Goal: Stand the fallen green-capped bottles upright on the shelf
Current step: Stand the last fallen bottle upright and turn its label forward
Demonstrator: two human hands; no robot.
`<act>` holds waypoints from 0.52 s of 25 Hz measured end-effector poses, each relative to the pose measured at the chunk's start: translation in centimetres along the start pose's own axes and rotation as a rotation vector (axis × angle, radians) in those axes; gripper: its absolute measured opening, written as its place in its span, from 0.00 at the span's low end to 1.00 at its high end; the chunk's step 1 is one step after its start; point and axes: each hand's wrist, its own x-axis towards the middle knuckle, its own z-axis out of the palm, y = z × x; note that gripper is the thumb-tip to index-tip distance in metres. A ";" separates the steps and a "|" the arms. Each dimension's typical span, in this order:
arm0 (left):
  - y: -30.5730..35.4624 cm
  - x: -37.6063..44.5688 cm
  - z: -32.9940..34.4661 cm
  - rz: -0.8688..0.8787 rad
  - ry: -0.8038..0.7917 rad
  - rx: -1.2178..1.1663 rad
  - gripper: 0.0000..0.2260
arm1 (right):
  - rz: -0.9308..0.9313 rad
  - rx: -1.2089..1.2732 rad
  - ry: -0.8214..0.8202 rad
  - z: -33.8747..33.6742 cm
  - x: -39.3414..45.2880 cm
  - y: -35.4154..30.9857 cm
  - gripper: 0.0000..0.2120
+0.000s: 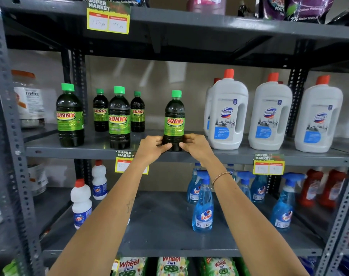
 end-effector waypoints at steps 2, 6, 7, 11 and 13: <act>-0.1 -0.6 0.4 0.035 0.054 -0.002 0.16 | 0.004 -0.006 0.076 0.2 -0.4 -0.1 0.17; -0.4 -2.0 0.6 0.095 0.154 -0.021 0.15 | -0.060 -0.056 0.308 0.9 -1.9 -0.1 0.11; -0.4 -2.1 0.5 0.099 0.148 -0.019 0.15 | -0.079 -0.052 0.334 1.0 -2.2 -0.1 0.10; -0.5 -2.6 -0.7 0.095 0.190 -0.019 0.15 | -0.149 -0.076 0.350 2.2 -3.4 -1.0 0.06; -0.7 -2.9 -2.1 0.155 0.309 -0.030 0.11 | -0.180 -0.077 0.309 3.6 -4.0 -2.1 0.05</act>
